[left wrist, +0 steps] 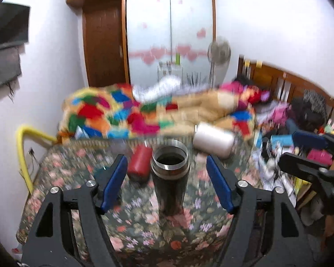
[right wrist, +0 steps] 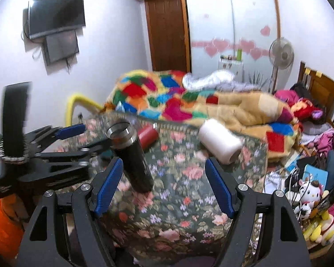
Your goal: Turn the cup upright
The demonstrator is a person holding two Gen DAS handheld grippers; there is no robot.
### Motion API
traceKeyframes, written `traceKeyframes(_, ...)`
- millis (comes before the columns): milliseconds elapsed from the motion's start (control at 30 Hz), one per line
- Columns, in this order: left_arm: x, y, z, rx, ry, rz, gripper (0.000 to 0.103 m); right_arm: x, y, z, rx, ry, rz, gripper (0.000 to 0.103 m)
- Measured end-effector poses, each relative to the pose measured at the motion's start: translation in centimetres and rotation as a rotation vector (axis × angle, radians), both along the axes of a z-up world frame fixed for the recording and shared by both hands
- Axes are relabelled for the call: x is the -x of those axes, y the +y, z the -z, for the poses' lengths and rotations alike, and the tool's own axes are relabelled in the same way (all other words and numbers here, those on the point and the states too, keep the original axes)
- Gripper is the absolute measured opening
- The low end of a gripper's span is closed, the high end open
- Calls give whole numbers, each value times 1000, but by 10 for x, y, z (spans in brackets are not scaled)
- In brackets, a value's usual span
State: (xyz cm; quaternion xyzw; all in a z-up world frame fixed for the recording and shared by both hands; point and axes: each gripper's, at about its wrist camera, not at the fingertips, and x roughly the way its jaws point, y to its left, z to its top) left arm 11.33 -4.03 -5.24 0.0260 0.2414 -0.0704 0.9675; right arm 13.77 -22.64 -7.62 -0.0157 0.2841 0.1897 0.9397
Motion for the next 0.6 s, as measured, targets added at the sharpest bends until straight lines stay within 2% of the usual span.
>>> traceKeyframes(67, 25, 6, -26, -4, -96, -11, 80, 16, -1, -17, -19, -62, 16, 73)
traceKeyframes(167, 61, 10, -52, 4, -212, -21, 81, 38, -3, -38, -58, -147, 38, 73)
traceKeyframes(267, 90, 13, -69, 37, -288, -23, 83, 59, -5, -57, -100, -232, 55, 73)
traceKeyframes(333, 105, 15, -75, 65, -321, -24, 91, 76, -5, -69, -118, -294, 69, 74)
traceKeyframes(400, 121, 16, -79, 85, -350, -25, 93, 86, -3, -76, -122, -338, 81, 80)
traceKeyframes(467, 131, 15, -81, 80, -370, -45, 95, 97, 0, -81, -121, -391, 104, 87)
traceKeyframes(533, 141, 14, -81, 65, -392, -81, 103, 103, 3, -82, -116, -430, 123, 89)
traceKeyframes(600, 146, 14, -80, 46, -405, -108, 103, 108, 5, -82, -108, -450, 138, 95)
